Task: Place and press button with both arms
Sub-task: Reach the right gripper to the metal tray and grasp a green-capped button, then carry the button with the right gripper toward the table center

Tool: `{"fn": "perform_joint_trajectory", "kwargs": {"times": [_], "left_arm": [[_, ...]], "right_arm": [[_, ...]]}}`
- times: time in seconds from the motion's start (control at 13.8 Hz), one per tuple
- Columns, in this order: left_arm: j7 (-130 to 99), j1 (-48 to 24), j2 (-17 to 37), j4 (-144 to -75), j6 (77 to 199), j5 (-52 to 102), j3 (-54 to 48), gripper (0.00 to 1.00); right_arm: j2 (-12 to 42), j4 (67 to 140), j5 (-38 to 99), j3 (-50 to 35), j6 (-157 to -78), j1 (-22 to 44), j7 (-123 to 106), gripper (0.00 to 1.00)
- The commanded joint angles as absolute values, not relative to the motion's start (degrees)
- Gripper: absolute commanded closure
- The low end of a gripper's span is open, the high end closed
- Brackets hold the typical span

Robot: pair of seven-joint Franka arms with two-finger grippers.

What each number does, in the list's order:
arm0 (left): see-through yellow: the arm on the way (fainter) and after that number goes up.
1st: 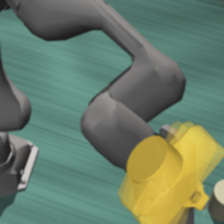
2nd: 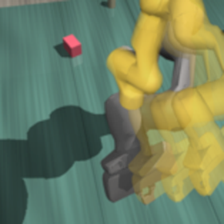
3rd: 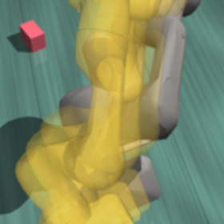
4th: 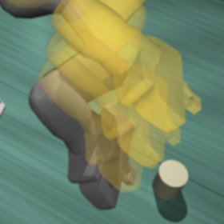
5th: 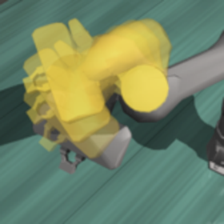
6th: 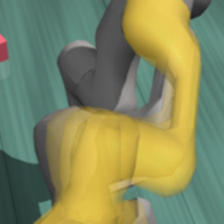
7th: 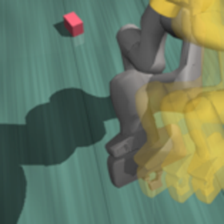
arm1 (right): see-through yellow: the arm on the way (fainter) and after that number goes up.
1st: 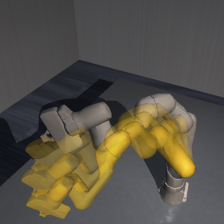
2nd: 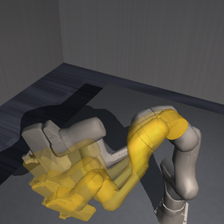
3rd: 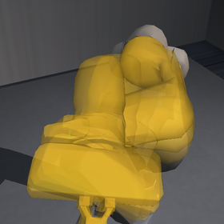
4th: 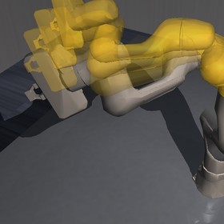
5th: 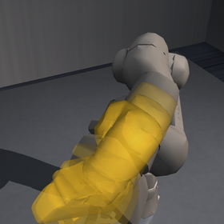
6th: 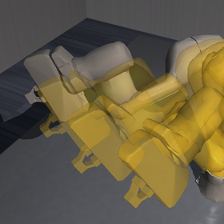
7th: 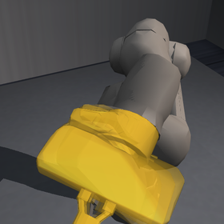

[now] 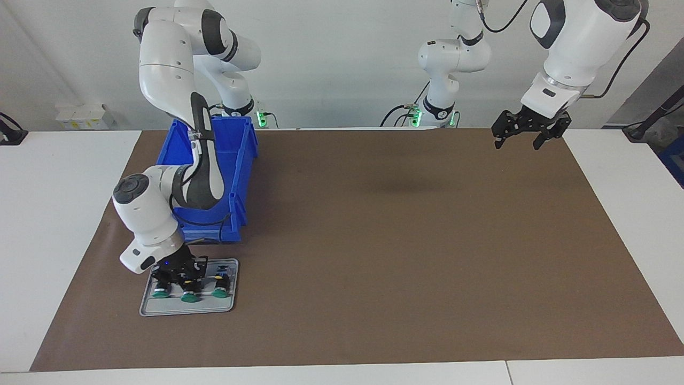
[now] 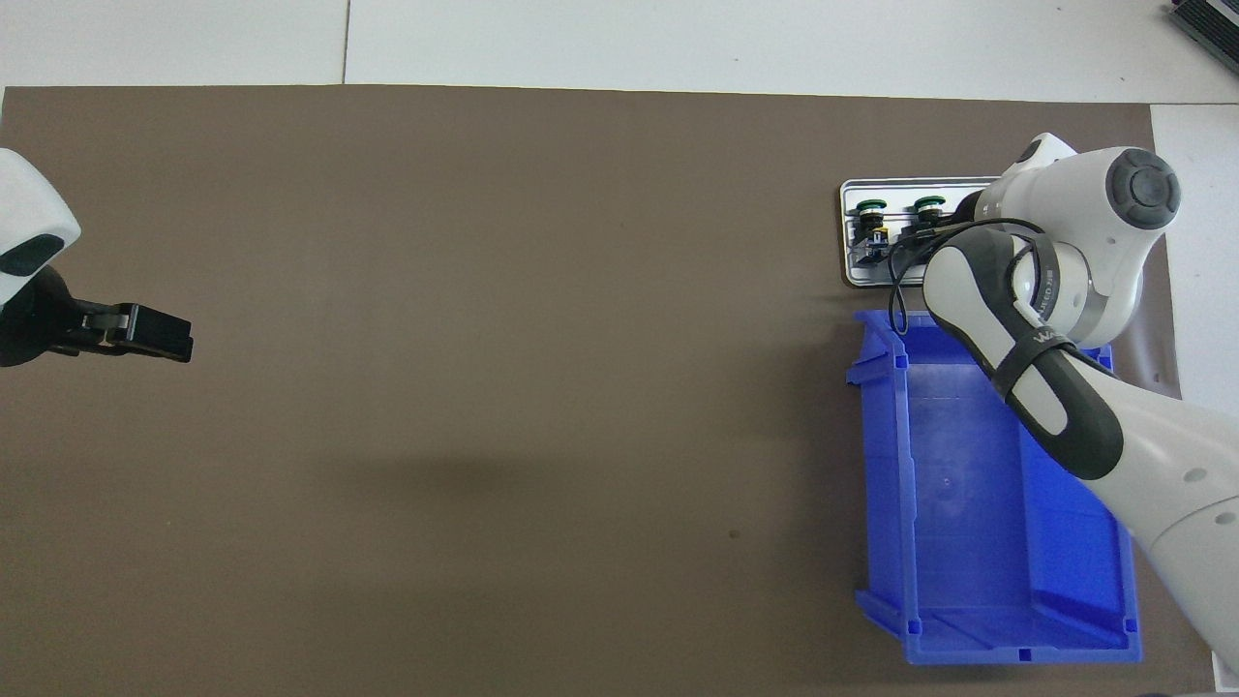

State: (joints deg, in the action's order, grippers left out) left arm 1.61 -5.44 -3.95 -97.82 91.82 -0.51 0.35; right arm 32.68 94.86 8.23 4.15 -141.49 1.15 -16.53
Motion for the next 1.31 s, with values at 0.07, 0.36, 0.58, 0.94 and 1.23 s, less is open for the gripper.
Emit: {"fn": "perform_joint_trajectory", "kwargs": {"times": [0.07, 0.36, 0.58, 0.94, 1.23], "left_arm": [[1.05, -5.19, -5.01, -98.61, 91.58, -0.53, 0.35, 0.0], [1.05, -5.19, -5.01, -98.61, 91.58, -0.53, 0.35, 0.0], [1.05, -5.19, -5.01, -98.61, 91.58, -0.53, 0.35, 0.0], [1.05, -5.19, -5.01, -98.61, 91.58, -0.53, 0.35, 0.0], [1.05, -5.19, -5.01, -98.61, 91.58, -0.53, 0.35, 0.0]], "right_arm": [[31.64, 90.28, 6.09, 5.18, -135.38, 2.98, -7.08, 1.0], [29.97, 78.86, -0.88, 4.31, -119.92, 5.44, 26.28, 1.0], [29.19, 77.43, -0.88, 4.75, -115.75, 10.97, 52.29, 1.0], [28.74, 77.87, -1.32, 4.39, -115.58, 22.83, 91.78, 1.0], [31.71, 78.05, -8.83, 4.4, -114.52, 34.25, 116.74, 1.0]]}}
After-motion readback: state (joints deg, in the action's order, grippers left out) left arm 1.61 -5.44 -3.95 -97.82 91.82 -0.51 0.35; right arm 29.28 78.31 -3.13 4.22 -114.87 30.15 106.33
